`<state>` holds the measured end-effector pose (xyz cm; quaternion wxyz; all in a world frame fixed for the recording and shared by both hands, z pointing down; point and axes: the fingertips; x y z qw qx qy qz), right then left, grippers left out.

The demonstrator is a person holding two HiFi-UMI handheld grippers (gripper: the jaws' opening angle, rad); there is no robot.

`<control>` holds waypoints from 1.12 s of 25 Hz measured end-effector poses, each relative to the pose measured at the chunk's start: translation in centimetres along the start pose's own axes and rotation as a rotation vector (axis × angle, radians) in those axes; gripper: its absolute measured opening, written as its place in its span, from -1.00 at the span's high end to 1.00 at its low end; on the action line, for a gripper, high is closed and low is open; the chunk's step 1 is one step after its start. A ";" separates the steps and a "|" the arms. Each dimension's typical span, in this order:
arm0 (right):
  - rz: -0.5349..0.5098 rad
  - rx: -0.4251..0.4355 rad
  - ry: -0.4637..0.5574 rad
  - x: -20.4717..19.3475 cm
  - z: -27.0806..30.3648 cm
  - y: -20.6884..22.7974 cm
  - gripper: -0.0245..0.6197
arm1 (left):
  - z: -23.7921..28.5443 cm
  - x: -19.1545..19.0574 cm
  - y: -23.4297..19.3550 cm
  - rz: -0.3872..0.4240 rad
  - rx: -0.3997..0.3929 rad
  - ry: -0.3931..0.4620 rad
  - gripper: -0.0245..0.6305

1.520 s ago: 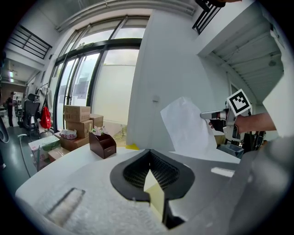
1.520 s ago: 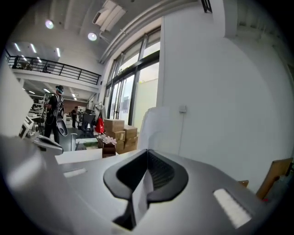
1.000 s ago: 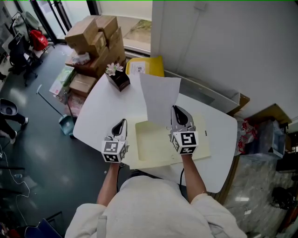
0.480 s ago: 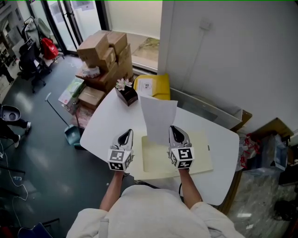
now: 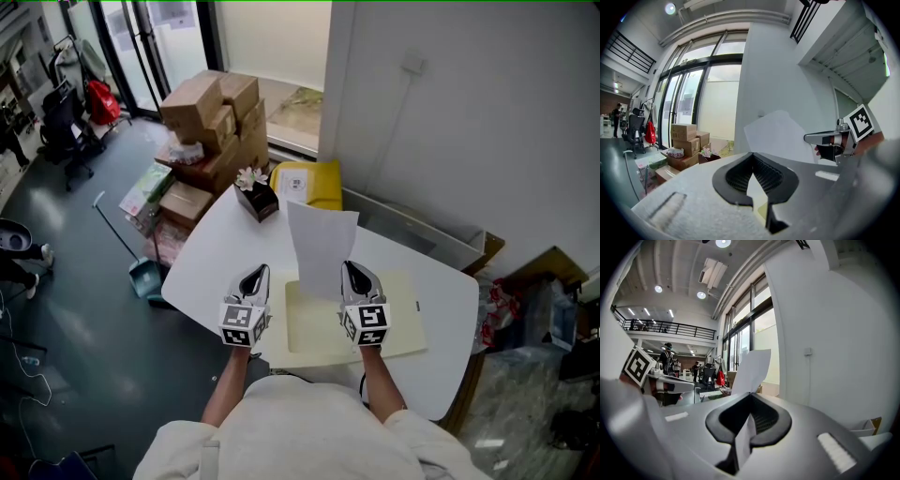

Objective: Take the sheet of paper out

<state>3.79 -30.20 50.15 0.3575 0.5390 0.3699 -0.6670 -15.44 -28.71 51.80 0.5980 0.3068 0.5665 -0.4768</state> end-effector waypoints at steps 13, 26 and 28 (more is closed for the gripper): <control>0.014 0.003 -0.004 -0.1 -0.2 0.4 0.91 | -0.2 0.1 0.3 0.005 0.011 0.007 0.91; 0.012 0.003 -0.001 0.1 -0.4 0.9 0.91 | 0.1 0.1 0.8 0.007 0.004 0.003 0.91; 0.012 0.003 -0.002 0.0 -0.4 1.0 0.91 | 0.2 0.1 0.6 0.017 0.008 0.008 0.91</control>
Point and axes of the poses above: the fingertips, and each gripper's own axes: z forward along the fingers, y to its right, x out of its top, and after that the axes turned 5 degrees about -z, right-handed
